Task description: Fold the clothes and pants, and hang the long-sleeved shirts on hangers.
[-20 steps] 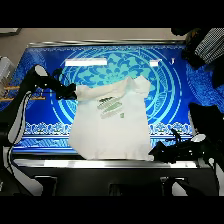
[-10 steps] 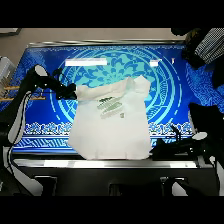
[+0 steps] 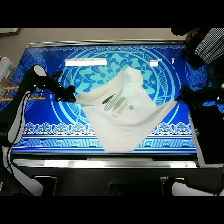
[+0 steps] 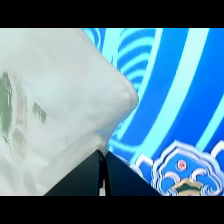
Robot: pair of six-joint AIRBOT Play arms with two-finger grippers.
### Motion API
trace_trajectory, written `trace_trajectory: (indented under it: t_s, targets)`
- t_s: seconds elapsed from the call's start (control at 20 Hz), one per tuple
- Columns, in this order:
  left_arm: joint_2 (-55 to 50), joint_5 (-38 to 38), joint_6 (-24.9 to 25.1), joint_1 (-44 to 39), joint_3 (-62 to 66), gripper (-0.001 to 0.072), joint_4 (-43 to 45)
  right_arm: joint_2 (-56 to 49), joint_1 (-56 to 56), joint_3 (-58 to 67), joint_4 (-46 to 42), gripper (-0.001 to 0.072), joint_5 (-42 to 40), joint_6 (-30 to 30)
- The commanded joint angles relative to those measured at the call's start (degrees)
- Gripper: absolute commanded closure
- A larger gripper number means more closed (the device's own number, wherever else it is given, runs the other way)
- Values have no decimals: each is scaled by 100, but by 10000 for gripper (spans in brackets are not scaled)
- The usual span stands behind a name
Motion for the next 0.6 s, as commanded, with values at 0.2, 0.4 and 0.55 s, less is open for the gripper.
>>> trace_trajectory:
  t_s: [0.2,0.4,0.55]
  targets:
    - [-68,-109,-103,-365,-24,686,0,-2361,-2,2730,-48,652,11,719]
    - [-76,-127,-103,-439,-24,686,-4,-2127,-131,2730,-76,316,1043,450]
    - [-74,-157,-98,-439,-24,686,-2,-1626,-376,2588,-87,295,2146,339]
